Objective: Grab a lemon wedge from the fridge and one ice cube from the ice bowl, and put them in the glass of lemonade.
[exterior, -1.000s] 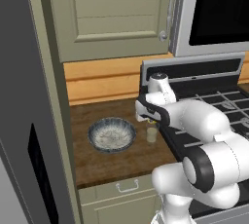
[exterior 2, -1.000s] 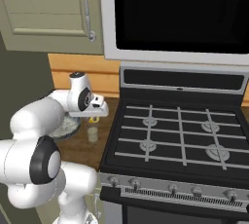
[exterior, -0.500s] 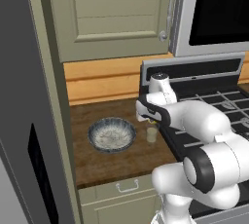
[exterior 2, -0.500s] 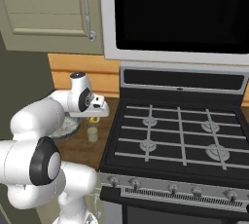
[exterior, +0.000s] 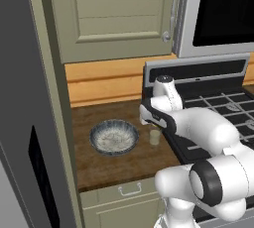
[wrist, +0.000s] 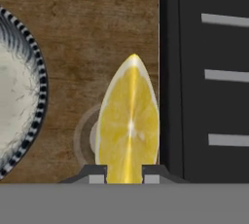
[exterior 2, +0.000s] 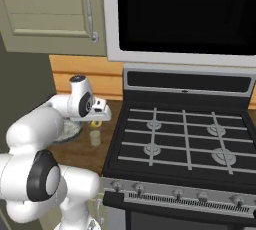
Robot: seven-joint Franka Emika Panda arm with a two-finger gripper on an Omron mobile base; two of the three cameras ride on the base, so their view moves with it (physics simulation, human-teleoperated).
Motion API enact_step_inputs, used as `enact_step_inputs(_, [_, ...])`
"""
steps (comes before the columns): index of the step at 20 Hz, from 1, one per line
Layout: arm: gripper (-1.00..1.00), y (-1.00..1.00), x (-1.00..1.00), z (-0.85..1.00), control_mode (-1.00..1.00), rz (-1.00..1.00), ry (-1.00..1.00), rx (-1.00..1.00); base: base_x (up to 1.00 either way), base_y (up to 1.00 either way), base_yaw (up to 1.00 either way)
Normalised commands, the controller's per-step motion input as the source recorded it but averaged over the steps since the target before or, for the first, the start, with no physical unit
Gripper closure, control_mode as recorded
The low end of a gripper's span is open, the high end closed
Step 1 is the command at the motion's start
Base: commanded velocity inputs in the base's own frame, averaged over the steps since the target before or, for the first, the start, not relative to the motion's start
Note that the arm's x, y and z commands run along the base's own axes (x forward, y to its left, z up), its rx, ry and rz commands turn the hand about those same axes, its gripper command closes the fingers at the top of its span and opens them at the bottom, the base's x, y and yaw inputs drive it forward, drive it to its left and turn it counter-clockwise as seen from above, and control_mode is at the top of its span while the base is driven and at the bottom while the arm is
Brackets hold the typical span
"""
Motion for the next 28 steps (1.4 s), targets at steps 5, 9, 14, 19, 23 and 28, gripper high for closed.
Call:
enact_step_inputs(5, [1.00, 0.00, -0.02, -0.03, -1.00, 0.00, 0.00, 0.00, 0.00, 0.00, 0.00])
enact_step_inputs(9, [1.00, 0.00, 0.00, -0.15, -1.00, 0.00, 0.00, 0.00, 0.00, 0.00, 0.00])
enact_step_inputs(14, [1.00, 0.00, 0.00, -0.03, -1.00, 0.00, 0.00, 0.00, 0.00, 0.00, 0.00])
enact_step_inputs(19, [-1.00, 0.00, 0.00, 0.00, -1.00, 0.00, 0.00, 0.00, 0.00, 0.00, 0.00])
enact_step_inputs(23, [-1.00, 0.00, 0.00, 0.00, -1.00, 0.00, 0.00, 0.00, 0.00, 0.00, 0.00])
enact_step_inputs(28, [-1.00, 0.00, 0.00, 0.00, -1.00, 0.00, 0.00, 0.00, 0.00, 0.00, 0.00])
